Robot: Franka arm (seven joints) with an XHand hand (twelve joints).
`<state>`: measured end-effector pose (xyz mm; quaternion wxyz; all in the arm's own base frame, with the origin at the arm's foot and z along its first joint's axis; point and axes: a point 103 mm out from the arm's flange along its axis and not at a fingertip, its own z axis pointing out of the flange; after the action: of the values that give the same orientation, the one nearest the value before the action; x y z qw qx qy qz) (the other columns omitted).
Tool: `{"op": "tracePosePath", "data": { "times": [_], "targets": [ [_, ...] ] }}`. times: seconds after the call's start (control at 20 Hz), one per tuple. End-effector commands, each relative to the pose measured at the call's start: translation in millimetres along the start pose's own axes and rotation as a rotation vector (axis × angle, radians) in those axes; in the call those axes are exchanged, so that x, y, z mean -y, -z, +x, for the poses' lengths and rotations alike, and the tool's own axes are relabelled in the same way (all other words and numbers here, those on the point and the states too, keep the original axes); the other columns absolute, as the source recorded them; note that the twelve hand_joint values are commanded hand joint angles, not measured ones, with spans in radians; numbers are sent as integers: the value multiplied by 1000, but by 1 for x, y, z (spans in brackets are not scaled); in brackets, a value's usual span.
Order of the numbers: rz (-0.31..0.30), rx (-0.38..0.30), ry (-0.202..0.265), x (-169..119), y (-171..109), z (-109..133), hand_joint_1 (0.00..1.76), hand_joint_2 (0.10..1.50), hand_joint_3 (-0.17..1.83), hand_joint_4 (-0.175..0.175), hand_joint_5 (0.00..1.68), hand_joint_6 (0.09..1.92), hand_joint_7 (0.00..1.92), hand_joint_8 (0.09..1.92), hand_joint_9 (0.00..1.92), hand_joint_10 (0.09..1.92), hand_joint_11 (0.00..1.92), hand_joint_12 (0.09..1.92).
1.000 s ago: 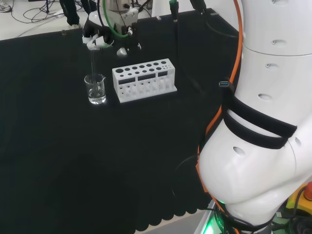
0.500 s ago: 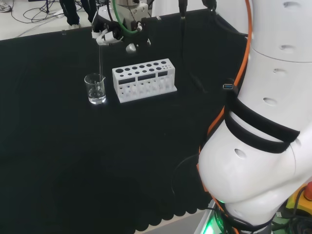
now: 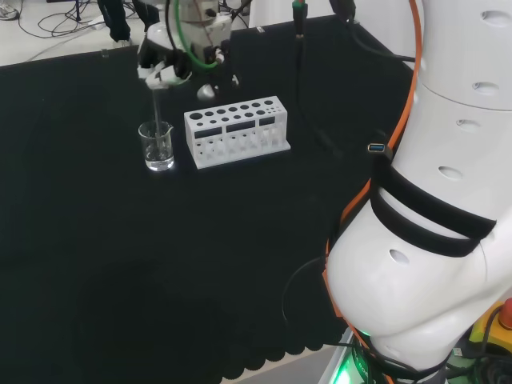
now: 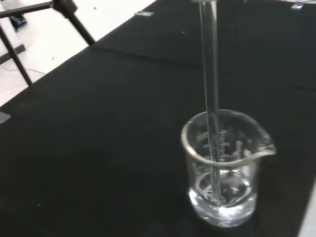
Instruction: Stir in the beaker to the left of the white test tube rack with the glass rod.
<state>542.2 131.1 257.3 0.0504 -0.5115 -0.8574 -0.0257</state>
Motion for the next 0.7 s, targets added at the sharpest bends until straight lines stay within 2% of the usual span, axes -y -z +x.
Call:
{"op": "tracePosePath", "data": {
  "times": [0.05, 0.3, 0.7],
  "targets": [
    [4, -1, 24, -15, -5, 15, 1282, 1103, 7, -175, 1052, 594, 1005, 1300, 1622, 945, 1648, 748],
    [-2, -2, 17, -24, -6, 3, 1282, 1103, 6, -175, 1053, 592, 1005, 1299, 1622, 945, 1648, 749],
    [-13, 5, -3, -17, 1, -12, 1282, 1103, 6, -175, 1054, 590, 1006, 1297, 1622, 945, 1649, 749]
  ]
}}
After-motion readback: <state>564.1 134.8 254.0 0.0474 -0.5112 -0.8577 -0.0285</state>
